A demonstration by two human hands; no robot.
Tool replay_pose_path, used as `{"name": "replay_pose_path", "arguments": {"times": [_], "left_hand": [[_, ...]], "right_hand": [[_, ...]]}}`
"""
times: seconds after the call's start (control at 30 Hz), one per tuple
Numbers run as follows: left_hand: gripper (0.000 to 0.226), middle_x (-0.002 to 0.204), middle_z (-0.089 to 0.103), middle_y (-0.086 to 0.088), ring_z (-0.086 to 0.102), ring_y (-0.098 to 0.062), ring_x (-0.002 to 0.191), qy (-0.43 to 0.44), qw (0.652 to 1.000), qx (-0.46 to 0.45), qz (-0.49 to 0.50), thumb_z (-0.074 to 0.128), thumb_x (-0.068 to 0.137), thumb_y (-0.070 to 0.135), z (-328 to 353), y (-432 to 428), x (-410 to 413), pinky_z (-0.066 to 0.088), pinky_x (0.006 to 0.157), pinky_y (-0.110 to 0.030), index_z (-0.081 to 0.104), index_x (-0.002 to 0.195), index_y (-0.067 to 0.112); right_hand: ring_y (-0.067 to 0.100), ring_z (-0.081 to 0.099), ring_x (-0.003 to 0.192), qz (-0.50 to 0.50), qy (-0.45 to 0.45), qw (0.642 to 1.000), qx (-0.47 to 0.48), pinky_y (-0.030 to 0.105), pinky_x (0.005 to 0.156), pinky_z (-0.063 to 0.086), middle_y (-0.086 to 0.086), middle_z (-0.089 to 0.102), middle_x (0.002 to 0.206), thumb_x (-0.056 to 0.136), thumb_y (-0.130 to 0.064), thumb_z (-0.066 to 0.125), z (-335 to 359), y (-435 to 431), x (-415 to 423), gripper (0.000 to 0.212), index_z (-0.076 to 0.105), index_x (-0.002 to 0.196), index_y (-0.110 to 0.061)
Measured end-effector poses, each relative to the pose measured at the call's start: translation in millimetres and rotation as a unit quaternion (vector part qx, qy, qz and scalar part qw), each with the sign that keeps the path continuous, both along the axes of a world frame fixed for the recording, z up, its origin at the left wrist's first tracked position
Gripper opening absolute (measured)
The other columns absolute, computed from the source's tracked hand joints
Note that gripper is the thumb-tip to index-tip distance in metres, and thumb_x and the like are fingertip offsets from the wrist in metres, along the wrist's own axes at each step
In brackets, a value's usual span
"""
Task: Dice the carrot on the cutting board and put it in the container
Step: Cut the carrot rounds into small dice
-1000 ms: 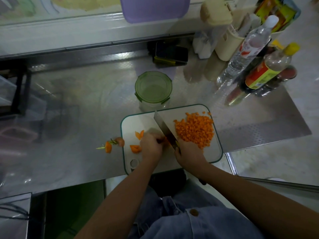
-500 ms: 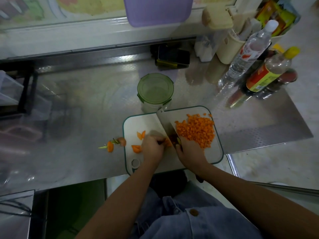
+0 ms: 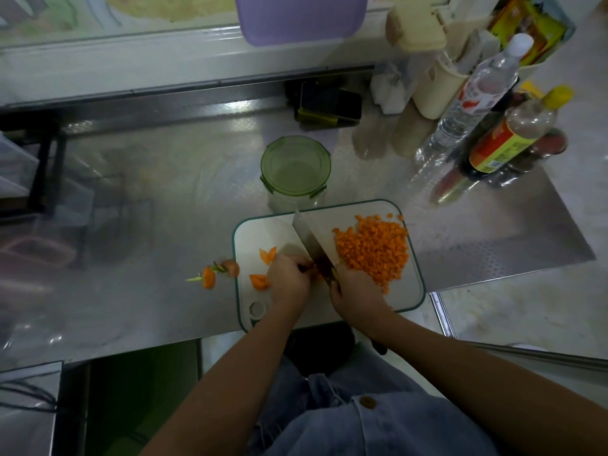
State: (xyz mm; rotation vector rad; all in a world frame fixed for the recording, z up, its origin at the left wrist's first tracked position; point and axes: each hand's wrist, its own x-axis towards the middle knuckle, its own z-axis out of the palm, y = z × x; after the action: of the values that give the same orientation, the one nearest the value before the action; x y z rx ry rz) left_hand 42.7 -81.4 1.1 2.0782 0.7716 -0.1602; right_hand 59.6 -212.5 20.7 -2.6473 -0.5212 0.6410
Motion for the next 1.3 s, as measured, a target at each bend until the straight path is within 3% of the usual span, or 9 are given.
{"name": "replay_pose_path", "arguments": {"times": [0.13, 0.23, 0.33, 0.43, 0.53, 0.87, 1.07, 1.3], "left_hand": [[0.009, 0.087, 0.073, -0.001, 0.059, -0.007, 0.075, 0.002, 1.0, 0.006, -0.009, 0.072, 0.079, 0.007, -2.6, 1.0, 0.4, 0.033, 0.063, -0.01, 0.077, 0.084, 0.012], [0.01, 0.089, 0.074, -0.001, 0.057, -0.006, 0.075, 0.005, 1.0, 0.018, -0.015, 0.071, 0.079, 0.009, -2.6, 1.5, -0.7, 0.034, 0.065, -0.011, 0.077, 0.087, 0.012], [0.01, 0.089, 0.073, -0.002, 0.063, -0.012, 0.082, -0.001, 0.999, 0.028, -0.015, 0.07, 0.08, 0.008, -0.5, 0.7, -1.9, 0.037, 0.068, -0.014, 0.077, 0.087, 0.011], [0.014, 0.096, 0.074, -0.003, 0.065, -0.016, 0.09, -0.003, 0.999, 0.039, -0.024, 0.069, 0.081, 0.01, 1.9, 0.5, -4.0, 0.039, 0.074, -0.015, 0.076, 0.093, 0.011], [0.017, 0.1, 0.073, -0.004, 0.064, -0.016, 0.093, -0.011, 0.998, 0.048, -0.031, 0.068, 0.082, 0.011, 4.6, 0.8, -6.9, 0.039, 0.078, -0.015, 0.076, 0.097, 0.011], [0.012, 0.092, 0.073, -0.003, 0.064, -0.017, 0.085, -0.024, 0.997, 0.059, -0.031, 0.067, 0.082, 0.009, 5.1, 0.8, -7.7, 0.039, 0.071, -0.02, 0.076, 0.089, 0.011], [0.011, 0.088, 0.074, -0.005, 0.057, -0.009, 0.073, -0.032, 0.998, 0.053, -0.03, 0.068, 0.08, 0.006, 4.0, 0.7, -6.8, 0.032, 0.061, -0.016, 0.076, 0.086, 0.009], [0.01, 0.086, 0.073, -0.006, 0.055, -0.008, 0.072, -0.036, 0.997, 0.058, -0.029, 0.067, 0.079, 0.005, 1.7, -0.6, -7.3, 0.032, 0.062, -0.016, 0.075, 0.084, 0.009]], "right_hand": [[0.025, 0.05, 0.061, -0.007, -0.001, 1.0, -0.003, 0.032, 0.051, 0.037, 0.009, 0.053, 0.073, 0.093, -0.017, 0.046, -6.5, 2.0, -3.0, 0.01, 0.051, 0.095, -0.009], [0.028, 0.054, 0.063, -0.004, -0.008, 1.0, 0.002, 0.038, 0.054, 0.042, 0.009, 0.053, 0.073, 0.094, -0.017, 0.045, -9.1, 5.2, -3.5, 0.011, 0.051, 0.095, -0.008], [0.025, 0.049, 0.061, -0.006, -0.016, 1.0, 0.013, 0.036, 0.053, 0.038, 0.013, 0.057, 0.075, 0.096, -0.018, 0.044, -9.8, 4.9, -0.9, 0.013, 0.052, 0.098, -0.007], [0.029, 0.057, 0.064, -0.011, -0.032, 0.999, 0.032, 0.032, 0.054, 0.034, 0.014, 0.061, 0.077, 0.097, -0.018, 0.045, -6.6, 0.8, 1.8, 0.016, 0.054, 0.099, -0.006], [0.03, 0.06, 0.065, -0.022, -0.041, 0.998, 0.048, 0.034, 0.054, 0.04, 0.014, 0.062, 0.075, 0.097, -0.02, 0.045, -1.0, -1.0, 3.0, 0.018, 0.056, 0.096, -0.005], [0.019, 0.049, 0.06, -0.009, -0.031, 0.999, 0.018, 0.03, 0.053, 0.034, 0.001, 0.047, 0.069, 0.096, -0.02, 0.043, -4.0, 5.1, -5.7, 0.015, 0.053, 0.095, -0.009], [0.028, 0.056, 0.071, -0.025, -0.009, 0.999, 0.023, 0.031, 0.057, 0.033, 0.01, 0.057, 0.081, 0.095, -0.019, 0.043, -11.5, 9.7, -9.0, 0.015, 0.052, 0.1, -0.008], [0.03, 0.059, 0.072, -0.025, -0.019, 0.999, 0.032, 0.031, 0.055, 0.032, 0.012, 0.06, 0.081, 0.096, -0.02, 0.043, -16.5, 10.1, -9.0, 0.015, 0.051, 0.1, -0.009]]}}
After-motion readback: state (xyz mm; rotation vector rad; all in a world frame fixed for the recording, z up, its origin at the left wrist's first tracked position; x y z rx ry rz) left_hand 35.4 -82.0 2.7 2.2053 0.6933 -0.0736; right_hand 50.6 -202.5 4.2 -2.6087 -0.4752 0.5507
